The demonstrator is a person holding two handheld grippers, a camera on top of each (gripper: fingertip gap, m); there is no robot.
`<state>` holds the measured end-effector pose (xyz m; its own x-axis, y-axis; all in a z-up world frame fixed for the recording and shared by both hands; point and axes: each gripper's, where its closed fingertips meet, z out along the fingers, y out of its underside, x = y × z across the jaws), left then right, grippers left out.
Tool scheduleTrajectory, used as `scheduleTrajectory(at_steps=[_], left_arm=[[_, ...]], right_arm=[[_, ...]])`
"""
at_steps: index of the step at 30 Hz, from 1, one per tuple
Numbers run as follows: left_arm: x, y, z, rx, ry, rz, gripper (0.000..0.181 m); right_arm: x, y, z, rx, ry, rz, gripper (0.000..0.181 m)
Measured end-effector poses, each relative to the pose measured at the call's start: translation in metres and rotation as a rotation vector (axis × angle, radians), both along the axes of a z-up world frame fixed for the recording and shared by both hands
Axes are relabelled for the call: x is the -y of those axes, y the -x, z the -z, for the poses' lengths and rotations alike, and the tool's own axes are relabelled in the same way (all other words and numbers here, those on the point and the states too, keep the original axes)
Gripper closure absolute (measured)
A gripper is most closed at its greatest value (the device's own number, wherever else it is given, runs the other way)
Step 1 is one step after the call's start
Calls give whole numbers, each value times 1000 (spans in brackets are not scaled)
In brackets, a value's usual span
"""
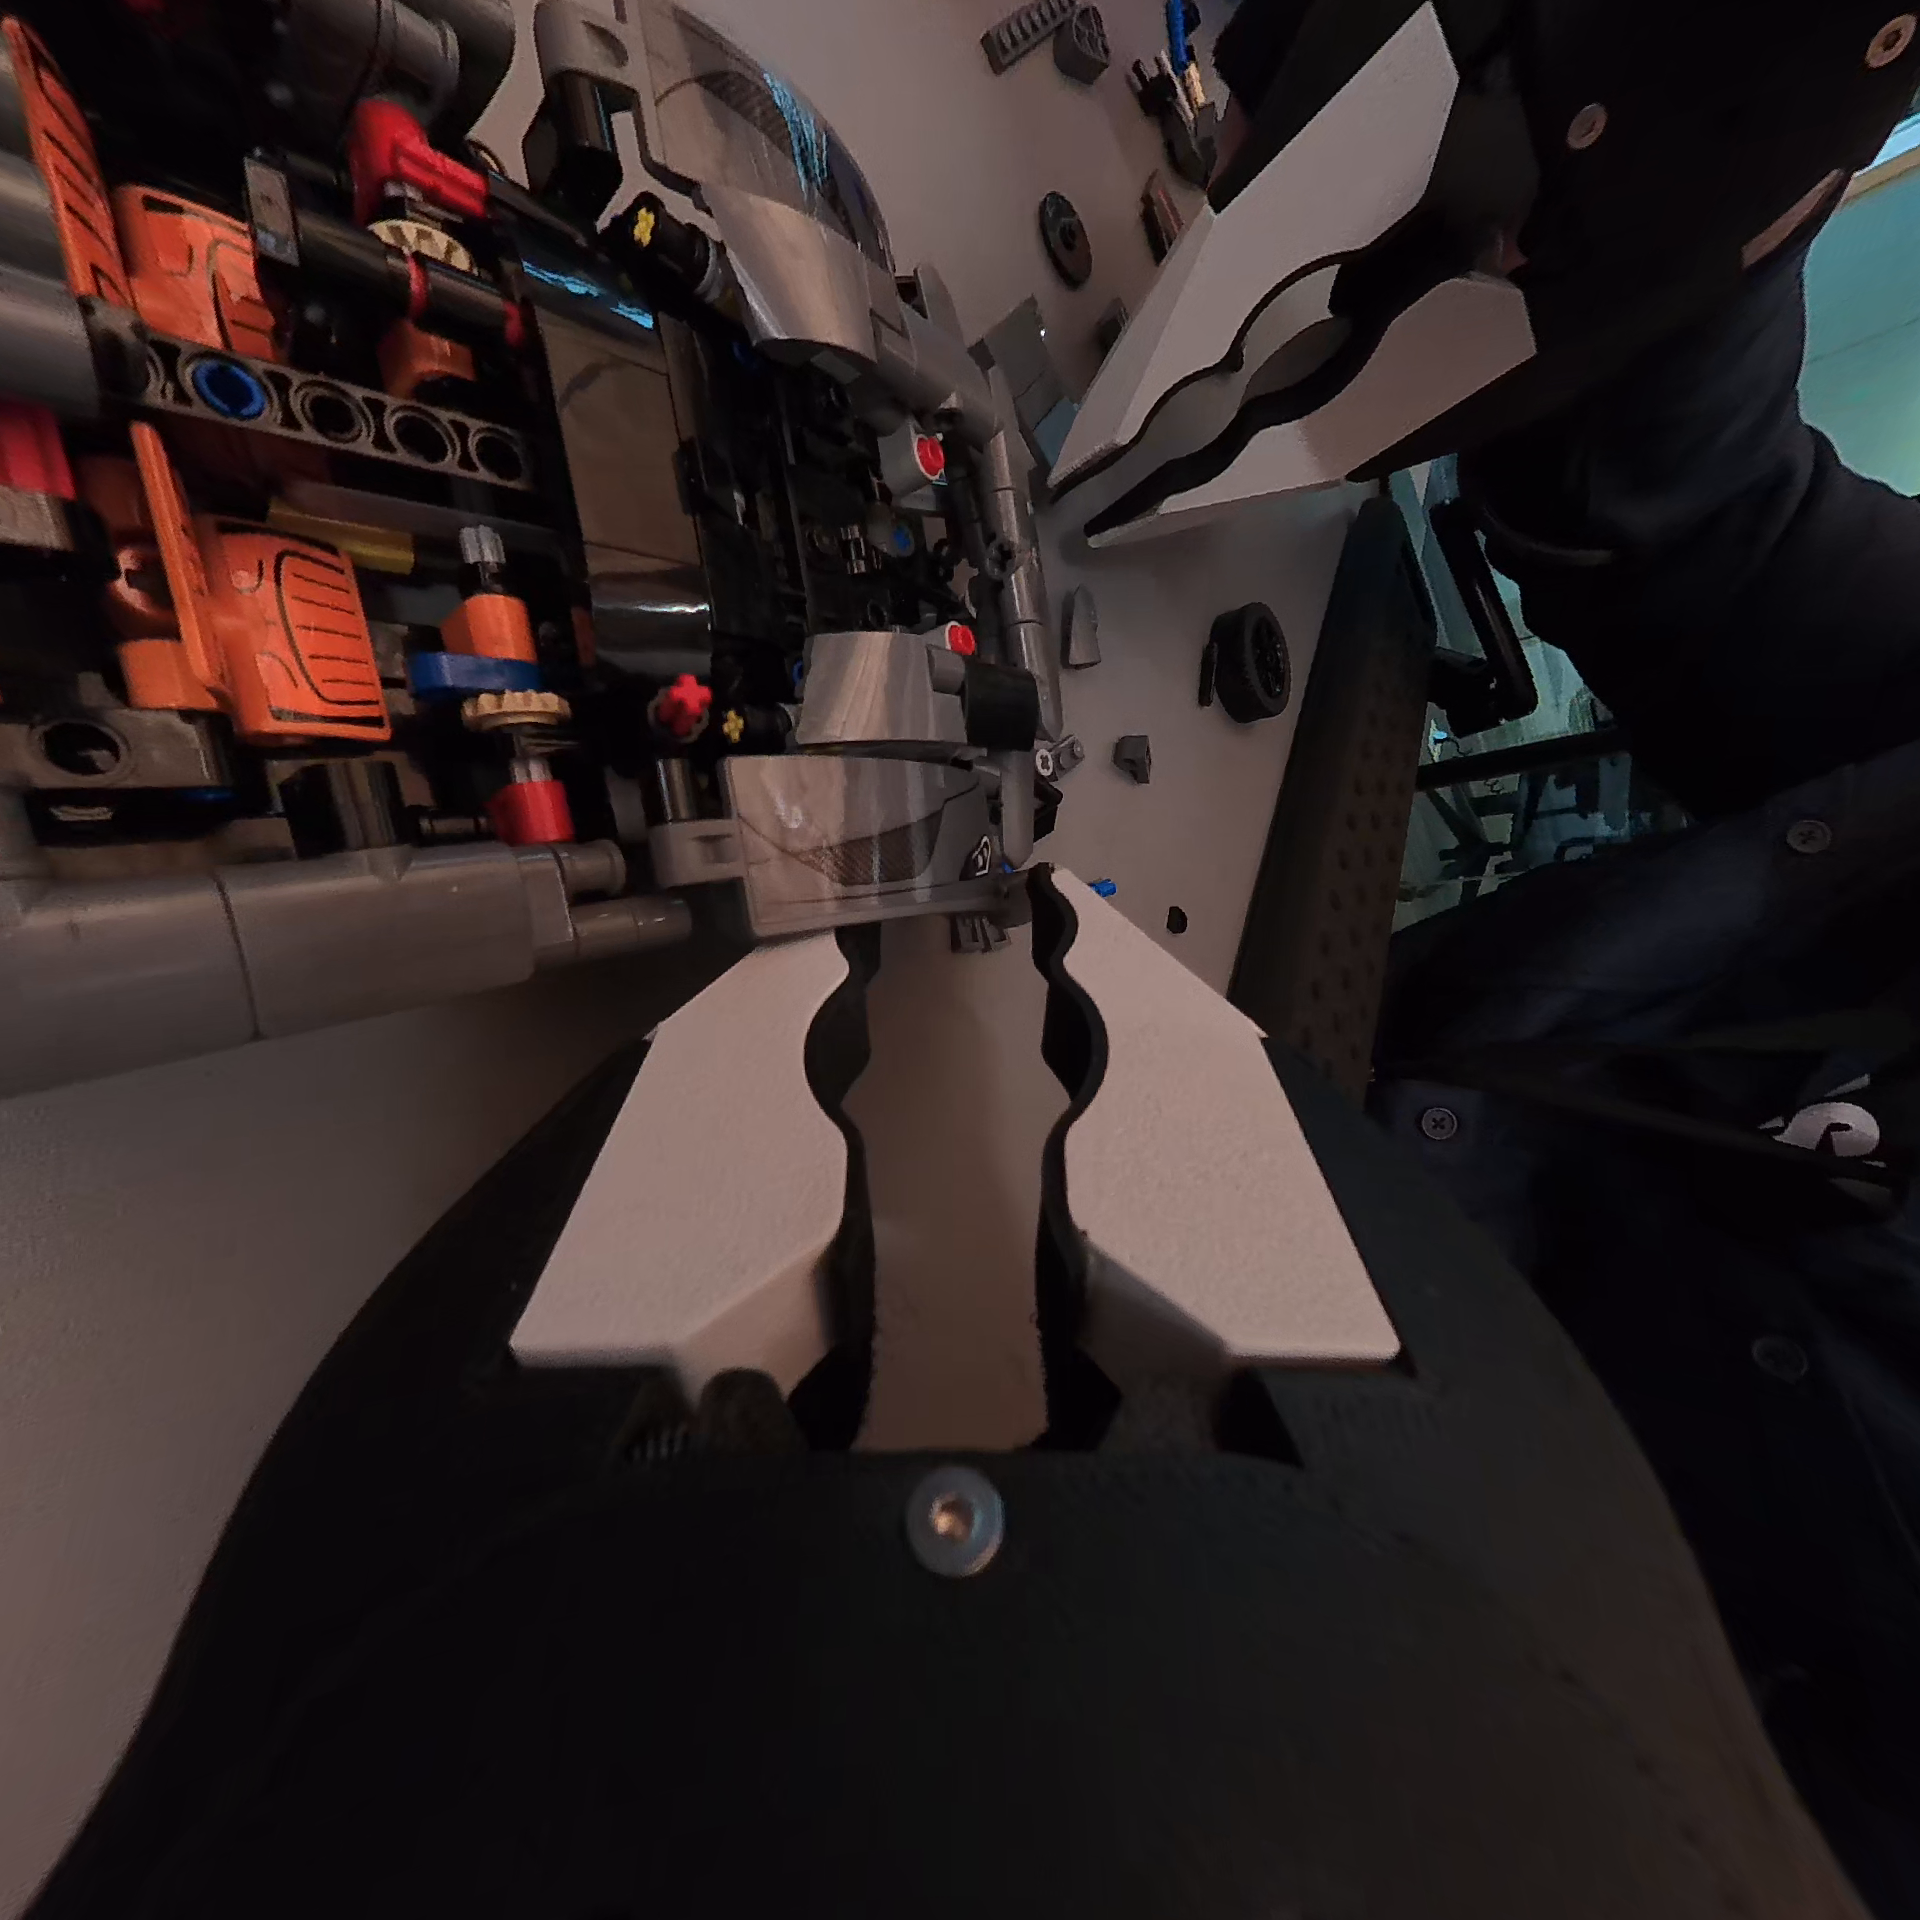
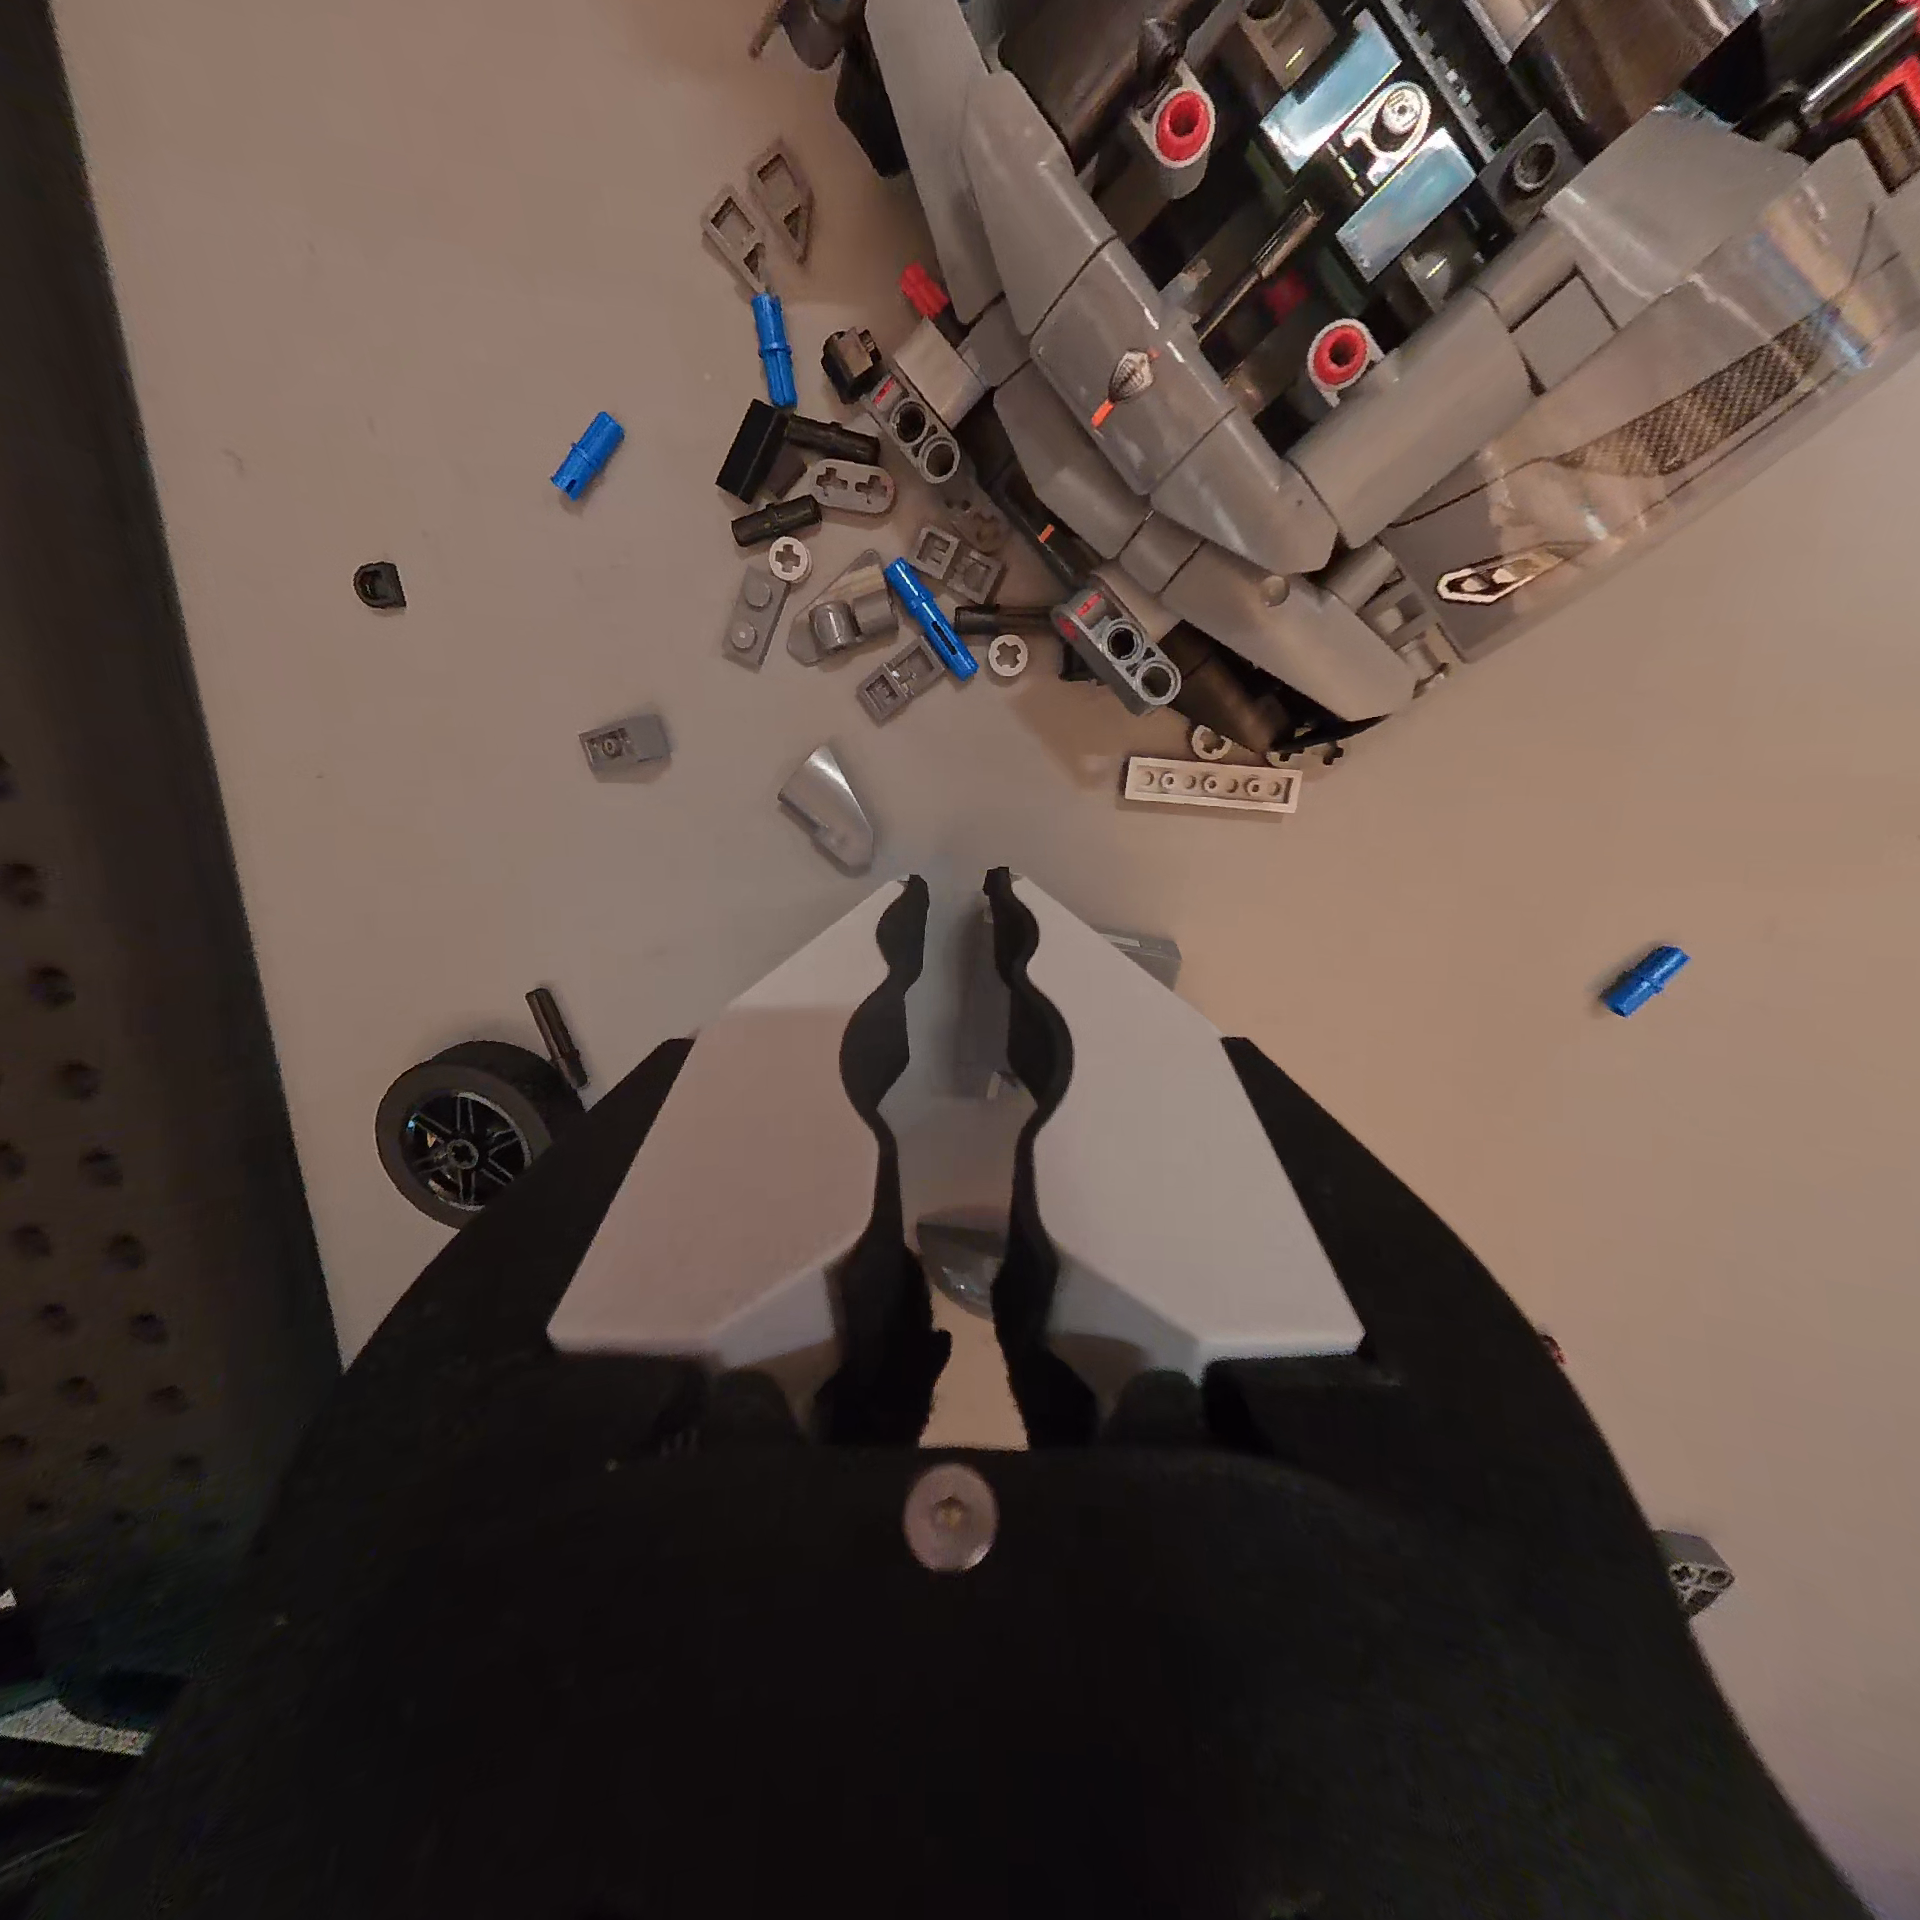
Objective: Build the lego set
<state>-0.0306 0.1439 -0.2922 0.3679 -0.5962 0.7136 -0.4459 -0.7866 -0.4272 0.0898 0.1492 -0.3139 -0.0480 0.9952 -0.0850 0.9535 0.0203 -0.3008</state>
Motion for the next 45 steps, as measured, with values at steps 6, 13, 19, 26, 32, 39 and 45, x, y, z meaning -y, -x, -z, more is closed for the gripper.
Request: scheduleTrajectory(at_steps=[6,13,19,26,32,39,45], left_arm=[[-1,2,1,-9,-3,-6,157],[-3,4,3,-25,-8,-15,157],[-3,5,5,-37,-9,-12,157],[-1,6,8,-67,-22,3,159],[-1,7,9,-76,-25,4,159],[-1,7,10,-81,-31,6,159],[-1,7,10,-81,-30,6,159]], right_arm=[[0,0,0,2,-2,-2,170],[0,0,2,7,-5,-6,170],[-1,0,1,4,-8,-4,170],[1,-2,0,9,2,-11,169],[4,-5,3,24,13,-22,166],[6,-4,6,33,13,-32,166],[4,-3,4,23,5,-30,166]])
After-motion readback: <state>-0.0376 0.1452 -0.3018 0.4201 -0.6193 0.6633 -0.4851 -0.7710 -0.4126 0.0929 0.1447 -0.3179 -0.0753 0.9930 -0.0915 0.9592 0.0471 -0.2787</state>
